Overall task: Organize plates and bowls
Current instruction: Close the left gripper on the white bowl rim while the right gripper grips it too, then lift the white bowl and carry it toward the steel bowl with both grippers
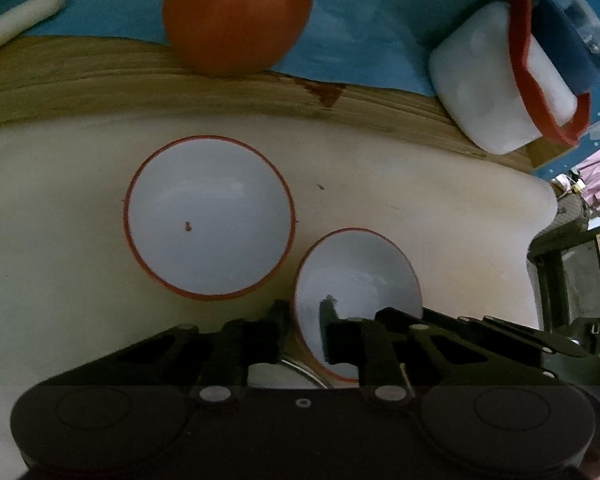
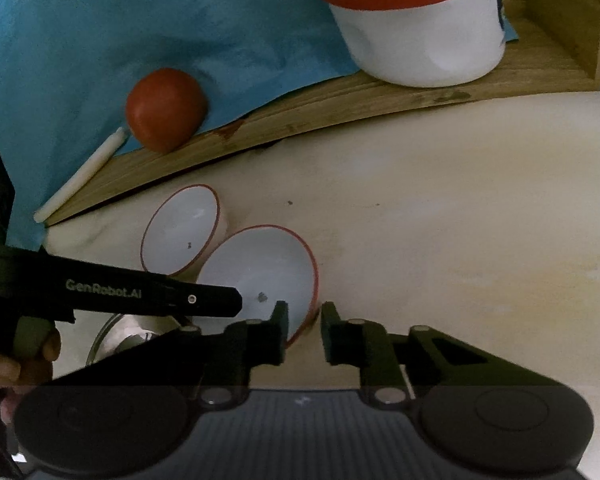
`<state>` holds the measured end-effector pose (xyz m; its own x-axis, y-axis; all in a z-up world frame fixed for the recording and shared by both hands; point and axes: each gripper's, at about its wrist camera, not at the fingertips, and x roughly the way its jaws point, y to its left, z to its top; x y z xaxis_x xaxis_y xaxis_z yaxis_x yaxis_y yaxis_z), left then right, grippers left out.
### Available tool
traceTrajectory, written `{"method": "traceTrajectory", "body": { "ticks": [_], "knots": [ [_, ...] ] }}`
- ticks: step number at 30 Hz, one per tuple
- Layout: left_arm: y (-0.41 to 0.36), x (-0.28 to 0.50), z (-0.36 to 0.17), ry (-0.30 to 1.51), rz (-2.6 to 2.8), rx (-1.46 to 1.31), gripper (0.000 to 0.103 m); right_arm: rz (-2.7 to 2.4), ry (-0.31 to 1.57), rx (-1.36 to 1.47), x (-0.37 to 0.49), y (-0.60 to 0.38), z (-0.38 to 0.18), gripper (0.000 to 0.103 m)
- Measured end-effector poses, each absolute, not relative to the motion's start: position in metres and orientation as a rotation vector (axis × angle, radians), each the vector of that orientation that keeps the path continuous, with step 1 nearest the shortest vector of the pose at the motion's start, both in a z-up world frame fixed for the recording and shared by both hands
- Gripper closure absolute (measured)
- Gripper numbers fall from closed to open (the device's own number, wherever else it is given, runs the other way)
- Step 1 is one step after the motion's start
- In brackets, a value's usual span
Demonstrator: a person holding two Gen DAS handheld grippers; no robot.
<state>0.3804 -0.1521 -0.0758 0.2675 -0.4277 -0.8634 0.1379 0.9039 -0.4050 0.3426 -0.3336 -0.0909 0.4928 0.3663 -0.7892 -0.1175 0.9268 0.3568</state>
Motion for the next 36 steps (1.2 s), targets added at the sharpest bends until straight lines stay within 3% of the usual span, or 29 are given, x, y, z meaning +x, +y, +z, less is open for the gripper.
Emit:
{"method": "traceTrajectory", "body": {
  "ticks": [2, 27, 36],
  "knots": [
    [-0.15, 0.379, -0.076, 1.241, -0.382, -0.278, 0.095, 0.293, 1.015, 0.272, 0.342, -0.333, -0.091, 0.085],
    [-0.206, 0.346, -0.005, 1.037, -0.622, -0.238, 0.095, 0.097, 0.752, 0.348, 0.265, -0.373, -0.016, 0.09],
    [-0.215, 0.315, 0.008, 1.004, -0.643, -0.249, 0.095, 0.027, 0.754, 0.374, 0.231, -0.387, -0.007, 0.091]
  ]
}}
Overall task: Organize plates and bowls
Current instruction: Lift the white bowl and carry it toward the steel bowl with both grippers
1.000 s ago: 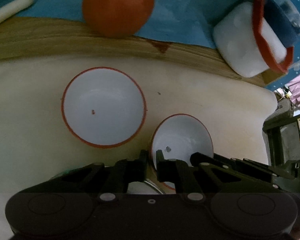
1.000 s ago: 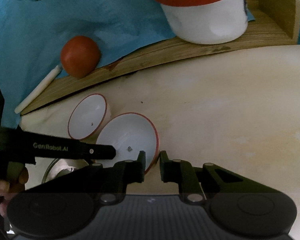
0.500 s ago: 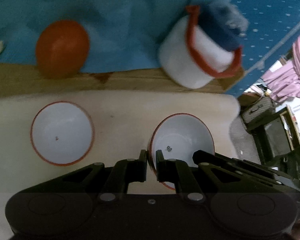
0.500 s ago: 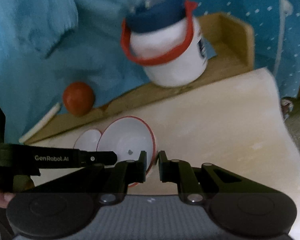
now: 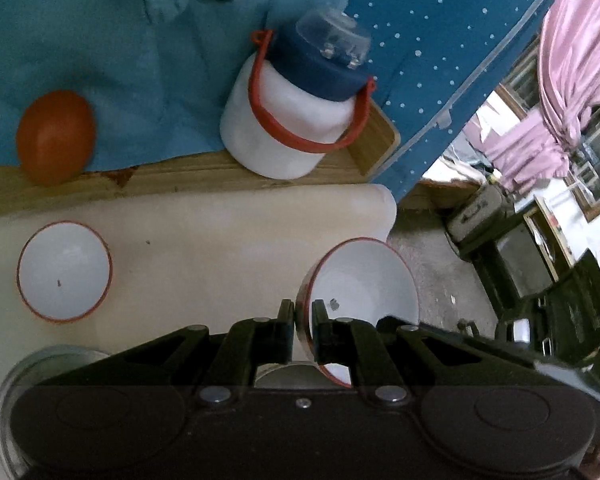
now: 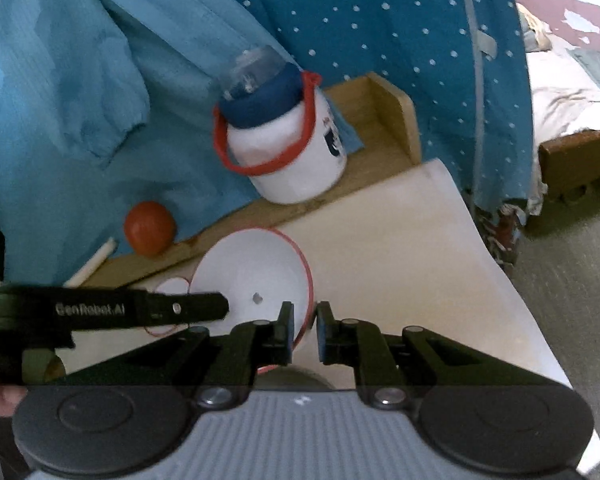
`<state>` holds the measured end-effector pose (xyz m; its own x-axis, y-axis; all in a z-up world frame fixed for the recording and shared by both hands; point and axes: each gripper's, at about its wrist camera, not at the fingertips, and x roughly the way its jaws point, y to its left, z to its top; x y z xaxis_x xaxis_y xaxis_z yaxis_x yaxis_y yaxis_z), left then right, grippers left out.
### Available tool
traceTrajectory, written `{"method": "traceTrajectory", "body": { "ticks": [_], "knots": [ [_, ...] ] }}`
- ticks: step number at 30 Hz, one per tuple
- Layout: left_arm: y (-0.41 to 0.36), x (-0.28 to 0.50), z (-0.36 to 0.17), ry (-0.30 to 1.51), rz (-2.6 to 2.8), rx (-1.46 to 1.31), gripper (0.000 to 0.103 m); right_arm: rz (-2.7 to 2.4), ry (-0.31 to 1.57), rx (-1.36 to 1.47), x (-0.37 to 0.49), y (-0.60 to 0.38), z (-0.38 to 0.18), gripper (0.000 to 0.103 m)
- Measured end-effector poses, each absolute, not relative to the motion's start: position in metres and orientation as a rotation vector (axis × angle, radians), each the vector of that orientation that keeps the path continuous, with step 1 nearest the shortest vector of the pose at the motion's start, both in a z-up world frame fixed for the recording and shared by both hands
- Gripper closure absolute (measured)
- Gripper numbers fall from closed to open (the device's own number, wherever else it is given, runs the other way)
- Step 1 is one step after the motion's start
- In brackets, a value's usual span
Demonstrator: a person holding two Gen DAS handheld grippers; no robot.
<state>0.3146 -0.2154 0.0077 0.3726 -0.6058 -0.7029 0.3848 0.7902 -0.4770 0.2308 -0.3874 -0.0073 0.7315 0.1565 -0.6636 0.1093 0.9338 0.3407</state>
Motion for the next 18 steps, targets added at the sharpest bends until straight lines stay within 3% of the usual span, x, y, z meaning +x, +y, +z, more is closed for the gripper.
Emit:
{"method": "traceTrajectory", "body": {
  "ticks": [4, 18],
  "knots": [
    [-0.215, 0.312, -0.005, 1.047, -0.595, -0.254, 0.095, 0.035, 0.778, 0.491, 0.227, -0.391, -0.021, 0.09],
    [-0.213, 0.288, -0.007, 1.047, -0.663, -0.198, 0.095, 0.089, 0.83, 0.416, 0.209, -0.392, -0.028, 0.09]
  ]
}}
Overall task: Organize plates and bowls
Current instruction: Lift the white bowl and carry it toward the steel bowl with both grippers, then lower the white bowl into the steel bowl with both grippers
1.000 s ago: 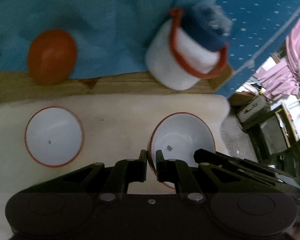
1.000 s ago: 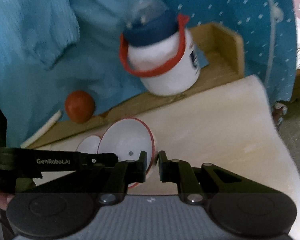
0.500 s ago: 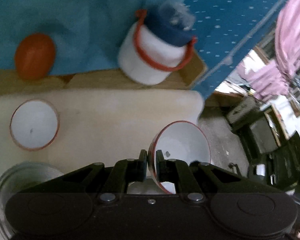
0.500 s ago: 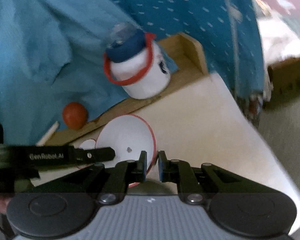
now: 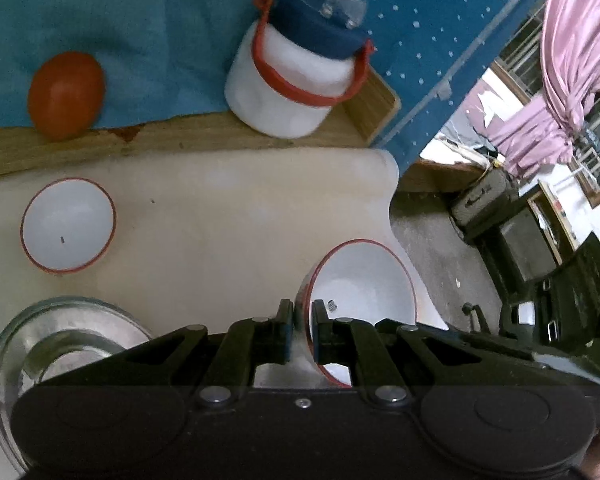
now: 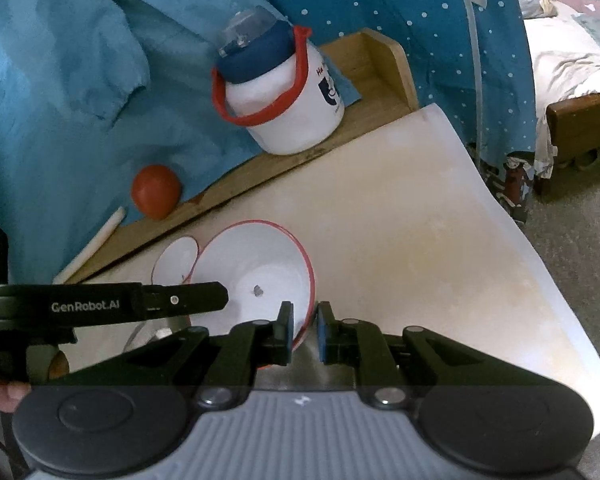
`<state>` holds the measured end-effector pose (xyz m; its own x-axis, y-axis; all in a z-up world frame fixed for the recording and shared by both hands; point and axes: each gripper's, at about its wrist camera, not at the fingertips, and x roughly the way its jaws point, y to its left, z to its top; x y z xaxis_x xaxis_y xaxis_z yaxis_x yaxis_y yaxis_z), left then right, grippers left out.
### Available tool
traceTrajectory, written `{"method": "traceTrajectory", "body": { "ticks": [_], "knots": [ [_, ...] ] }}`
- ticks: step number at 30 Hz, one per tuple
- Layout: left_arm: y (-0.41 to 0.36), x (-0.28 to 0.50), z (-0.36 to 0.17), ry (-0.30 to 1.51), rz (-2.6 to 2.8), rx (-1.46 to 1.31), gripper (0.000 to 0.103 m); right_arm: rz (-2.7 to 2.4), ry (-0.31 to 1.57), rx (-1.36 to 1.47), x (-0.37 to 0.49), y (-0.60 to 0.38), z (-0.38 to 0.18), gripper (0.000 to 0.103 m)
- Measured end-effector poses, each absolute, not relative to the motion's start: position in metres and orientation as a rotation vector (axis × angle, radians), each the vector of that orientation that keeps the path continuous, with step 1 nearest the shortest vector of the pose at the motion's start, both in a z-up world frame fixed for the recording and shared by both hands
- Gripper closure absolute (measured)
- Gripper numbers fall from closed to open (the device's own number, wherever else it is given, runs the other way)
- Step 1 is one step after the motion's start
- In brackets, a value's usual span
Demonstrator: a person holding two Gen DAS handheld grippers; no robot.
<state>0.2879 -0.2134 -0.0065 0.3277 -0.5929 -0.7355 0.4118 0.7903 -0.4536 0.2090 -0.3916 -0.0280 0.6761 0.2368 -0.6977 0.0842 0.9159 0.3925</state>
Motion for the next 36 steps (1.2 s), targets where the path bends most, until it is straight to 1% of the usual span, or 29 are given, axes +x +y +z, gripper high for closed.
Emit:
{"method": "traceTrajectory", "body": {
  "ticks": [19, 27, 36],
  "knots": [
    [-0.212, 0.281, -0.053, 1.289, -0.66, -0.114, 0.092, 0.156, 1.051, 0.431, 0.203, -0.388, -0.059, 0.089],
    [-0.216, 0.291, -0.065, 1.332, -0.639, -0.119, 0.09, 0.153, 1.092, 0.427, 0.213, -0.381, -0.066, 0.089],
    [-0.219, 0.295, -0.066, 1.334, -0.639, -0.113, 0.089, 0.141, 1.104, 0.445, 0.219, -0.384, -0.07, 0.087]
  ]
}}
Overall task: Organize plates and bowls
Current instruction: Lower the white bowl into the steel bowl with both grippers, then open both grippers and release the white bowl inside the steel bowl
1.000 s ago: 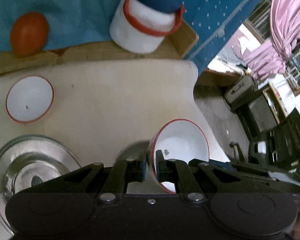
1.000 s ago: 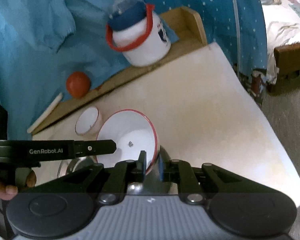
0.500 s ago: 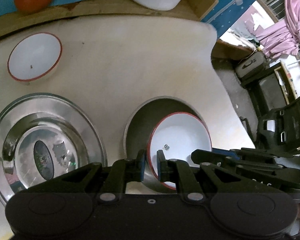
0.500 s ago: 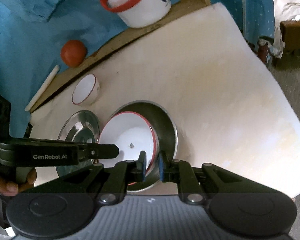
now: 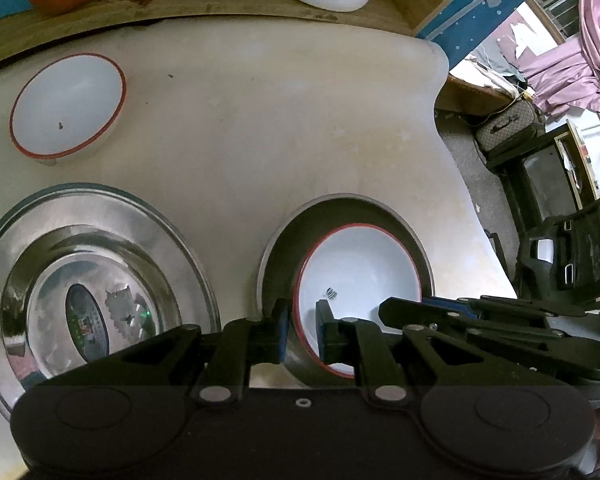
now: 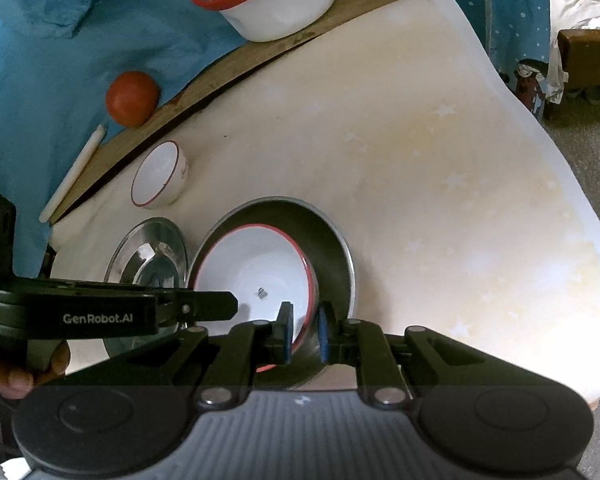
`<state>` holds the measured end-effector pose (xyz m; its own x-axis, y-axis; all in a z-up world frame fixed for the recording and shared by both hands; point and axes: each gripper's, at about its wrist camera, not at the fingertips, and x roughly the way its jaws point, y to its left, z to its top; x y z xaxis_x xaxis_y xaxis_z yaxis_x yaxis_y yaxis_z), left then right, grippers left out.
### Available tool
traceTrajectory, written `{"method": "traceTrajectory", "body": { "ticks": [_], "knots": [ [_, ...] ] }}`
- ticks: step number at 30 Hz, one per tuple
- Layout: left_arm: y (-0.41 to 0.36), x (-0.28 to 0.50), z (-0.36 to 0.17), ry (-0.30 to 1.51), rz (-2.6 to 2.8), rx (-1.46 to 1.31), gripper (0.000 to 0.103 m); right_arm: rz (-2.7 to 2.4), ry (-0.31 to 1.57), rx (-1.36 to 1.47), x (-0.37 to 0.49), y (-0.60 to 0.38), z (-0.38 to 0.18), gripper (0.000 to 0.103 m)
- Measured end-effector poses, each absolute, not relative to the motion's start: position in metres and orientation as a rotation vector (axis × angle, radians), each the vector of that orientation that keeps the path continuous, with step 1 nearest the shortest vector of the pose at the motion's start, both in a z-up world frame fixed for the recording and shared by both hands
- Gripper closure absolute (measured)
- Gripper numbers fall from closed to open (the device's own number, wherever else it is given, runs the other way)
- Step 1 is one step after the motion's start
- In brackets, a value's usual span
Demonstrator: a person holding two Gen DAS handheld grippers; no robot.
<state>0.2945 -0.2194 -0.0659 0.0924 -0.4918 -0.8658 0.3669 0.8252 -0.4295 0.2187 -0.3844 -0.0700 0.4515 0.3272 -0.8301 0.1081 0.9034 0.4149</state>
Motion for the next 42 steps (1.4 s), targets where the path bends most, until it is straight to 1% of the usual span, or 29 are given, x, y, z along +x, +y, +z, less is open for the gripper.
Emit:
{"method": "traceTrajectory", "body": {
  "ticks": [7, 18, 20, 22, 26, 28, 29, 30, 31, 32, 33, 34, 35, 36, 38, 40, 42],
  "knots": [
    [-0.219, 0.295, -0.066, 1.334, -0.645, -0.112, 0.088, 0.14, 1.098, 0.453, 0.219, -0.386, -0.07, 0.083],
    [-0.22, 0.296, -0.061, 1.323, -0.633, -0.098, 0.086, 0.124, 1.089, 0.456, 0.218, -0.387, -0.066, 0.082],
    [-0.219, 0.295, -0.059, 1.314, -0.638, -0.098, 0.083, 0.123, 1.082, 0.454, 0.216, -0.387, -0.064, 0.079],
    [-0.219, 0.295, -0.056, 1.306, -0.643, -0.097, 0.08, 0.125, 1.07, 0.451, 0.216, -0.388, -0.06, 0.073],
    [-0.215, 0.293, -0.048, 1.284, -0.651, -0.095, 0.075, 0.124, 1.042, 0.439, 0.213, -0.389, -0.054, 0.068],
    [-0.213, 0.292, -0.042, 1.263, -0.652, -0.095, 0.073, 0.121, 1.025, 0.434, 0.212, -0.389, -0.05, 0.064],
    [-0.211, 0.292, -0.039, 1.252, -0.652, -0.097, 0.071, 0.119, 1.014, 0.431, 0.211, -0.39, -0.048, 0.062],
    [-0.209, 0.292, -0.036, 1.238, -0.649, -0.1, 0.069, 0.113, 1.004, 0.425, 0.211, -0.39, -0.046, 0.055],
    [-0.207, 0.291, -0.033, 1.222, -0.64, -0.095, 0.064, 0.102, 0.997, 0.416, 0.21, -0.39, -0.044, 0.048],
    [-0.205, 0.291, -0.031, 1.209, -0.631, -0.092, 0.058, 0.094, 0.988, 0.409, 0.21, -0.39, -0.041, 0.046],
    [-0.203, 0.291, -0.028, 1.195, -0.623, -0.096, 0.054, 0.091, 0.979, 0.409, 0.21, -0.391, -0.039, 0.043],
    [-0.201, 0.292, -0.026, 1.183, -0.618, -0.103, 0.049, 0.09, 0.968, 0.41, 0.21, -0.391, -0.038, 0.038],
    [-0.198, 0.292, -0.024, 1.175, -0.615, -0.11, 0.043, 0.087, 0.961, 0.409, 0.21, -0.39, -0.036, 0.035],
    [-0.196, 0.293, -0.022, 1.164, -0.608, -0.117, 0.04, 0.085, 0.957, 0.405, 0.211, -0.39, -0.035, 0.031],
    [-0.191, 0.293, -0.019, 1.149, -0.593, -0.127, 0.027, 0.084, 0.949, 0.394, 0.213, -0.388, -0.033, 0.026],
    [-0.185, 0.295, -0.016, 1.135, -0.574, -0.141, 0.022, 0.085, 0.94, 0.382, 0.216, -0.385, -0.031, 0.016],
    [-0.179, 0.298, -0.013, 1.124, -0.56, -0.162, 0.014, 0.088, 0.931, 0.371, 0.218, -0.382, -0.029, 0.012]
  ]
}}
